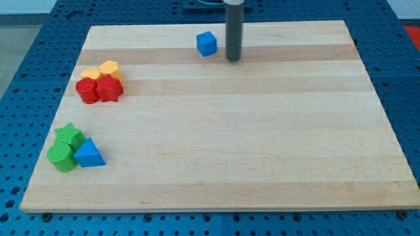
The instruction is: Move your arm slightly right
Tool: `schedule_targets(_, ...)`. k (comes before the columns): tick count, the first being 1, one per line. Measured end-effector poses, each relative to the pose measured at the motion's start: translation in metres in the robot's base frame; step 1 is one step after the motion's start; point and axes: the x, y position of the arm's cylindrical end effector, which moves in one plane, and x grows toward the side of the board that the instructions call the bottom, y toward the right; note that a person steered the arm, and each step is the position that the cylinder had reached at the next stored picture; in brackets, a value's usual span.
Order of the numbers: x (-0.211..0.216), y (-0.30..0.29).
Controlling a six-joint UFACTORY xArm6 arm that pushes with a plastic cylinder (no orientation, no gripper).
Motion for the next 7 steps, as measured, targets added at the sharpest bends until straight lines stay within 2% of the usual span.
schedule_targets(1,-0.0055,0.0283)
schedule_targets(7,-0.0082,0.0356)
